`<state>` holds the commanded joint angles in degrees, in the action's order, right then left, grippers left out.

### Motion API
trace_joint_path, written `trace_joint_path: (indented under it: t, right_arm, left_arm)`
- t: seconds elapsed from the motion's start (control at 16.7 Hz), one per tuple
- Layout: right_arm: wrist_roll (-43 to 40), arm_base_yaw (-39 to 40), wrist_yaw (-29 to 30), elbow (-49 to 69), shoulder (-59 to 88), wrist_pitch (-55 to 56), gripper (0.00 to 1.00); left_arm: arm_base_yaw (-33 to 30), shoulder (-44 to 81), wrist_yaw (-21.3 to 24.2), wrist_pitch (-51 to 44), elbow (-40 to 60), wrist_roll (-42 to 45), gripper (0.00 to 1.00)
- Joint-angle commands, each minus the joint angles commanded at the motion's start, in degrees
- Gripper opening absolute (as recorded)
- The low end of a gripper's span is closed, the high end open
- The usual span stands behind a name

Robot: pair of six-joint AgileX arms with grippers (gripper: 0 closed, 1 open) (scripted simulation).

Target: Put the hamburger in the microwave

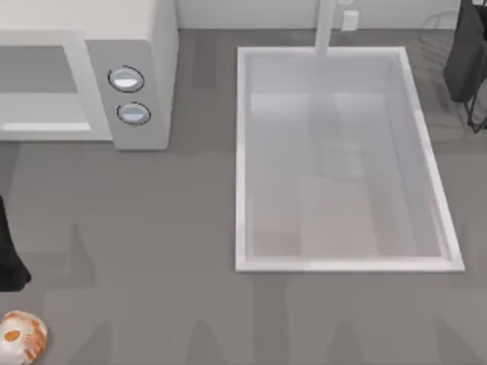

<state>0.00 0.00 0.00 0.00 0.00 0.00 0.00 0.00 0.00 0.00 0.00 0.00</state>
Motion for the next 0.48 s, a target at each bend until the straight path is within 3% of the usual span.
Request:
trace_joint_path:
  t: [0.24,0.48]
  right_arm:
    - [0.0,0.0,0.0,0.0,0.0,0.0,1.00]
    - [0.0,0.0,0.0,0.0,0.0,0.0,1.00]
  left_arm:
    - [-0.1,1.9,0.0,-1.9,1.5,0.5,1.00]
    - [-0.8,13.0,0.0,-11.3,8.7,2.8,1.00]
